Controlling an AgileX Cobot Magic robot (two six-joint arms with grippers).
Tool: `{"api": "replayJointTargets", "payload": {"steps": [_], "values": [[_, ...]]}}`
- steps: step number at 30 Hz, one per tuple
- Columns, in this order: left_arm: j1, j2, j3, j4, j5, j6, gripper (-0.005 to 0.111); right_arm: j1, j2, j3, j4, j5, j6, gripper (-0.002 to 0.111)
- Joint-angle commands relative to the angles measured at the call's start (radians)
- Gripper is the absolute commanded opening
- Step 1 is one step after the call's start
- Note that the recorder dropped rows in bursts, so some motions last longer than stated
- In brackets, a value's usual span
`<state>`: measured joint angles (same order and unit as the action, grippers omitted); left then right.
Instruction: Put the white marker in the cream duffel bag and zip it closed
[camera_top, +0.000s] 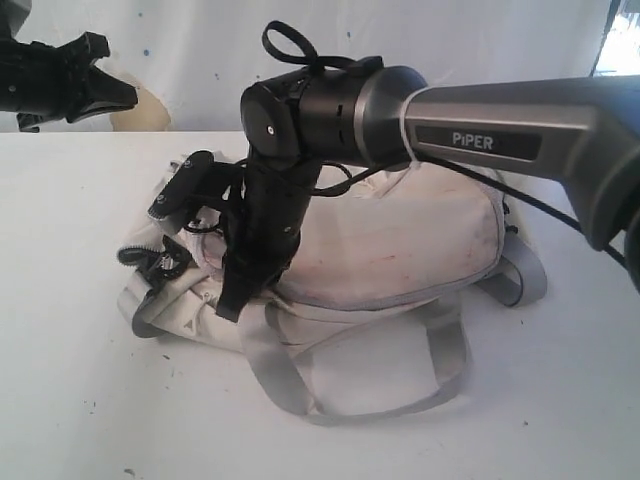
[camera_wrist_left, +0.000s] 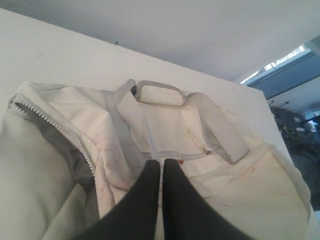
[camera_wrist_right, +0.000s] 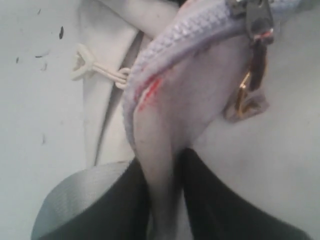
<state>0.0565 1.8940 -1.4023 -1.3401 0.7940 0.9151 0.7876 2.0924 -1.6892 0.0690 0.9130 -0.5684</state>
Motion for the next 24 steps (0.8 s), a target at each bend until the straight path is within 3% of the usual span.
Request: {"api": "replayJointTargets", "payload": {"steps": [1, 2, 4, 10, 14, 24], "values": [[-0.001, -0.008, -0.007, 0.068, 0.009, 0.008, 0.021, 0.003, -0.038, 0.003, 0.023, 0.03, 0.143, 0.067], [-0.001, -0.008, -0.007, 0.075, 0.009, 0.008, 0.031, 0.003, -0.058, 0.003, 0.012, 0.045, 0.199, 0.075], [-0.001, -0.01, -0.007, 0.078, 0.025, 0.053, 0.044, -0.002, -0.091, 0.003, 0.008, 0.102, 0.213, 0.075], [-0.074, -0.01, -0.007, 0.248, 0.074, 0.107, 0.049, -0.108, -0.154, 0.003, 0.049, 0.297, 0.296, 0.075], [-0.177, -0.01, -0.007, 0.392, 0.07, 0.114, 0.07, -0.214, -0.171, 0.003, 0.136, 0.308, 0.304, 0.075], [-0.345, -0.022, -0.007, 0.801, 0.015, -0.016, 0.071, -0.348, -0.175, 0.003, 0.149, 0.308, 0.304, 0.075]]}}
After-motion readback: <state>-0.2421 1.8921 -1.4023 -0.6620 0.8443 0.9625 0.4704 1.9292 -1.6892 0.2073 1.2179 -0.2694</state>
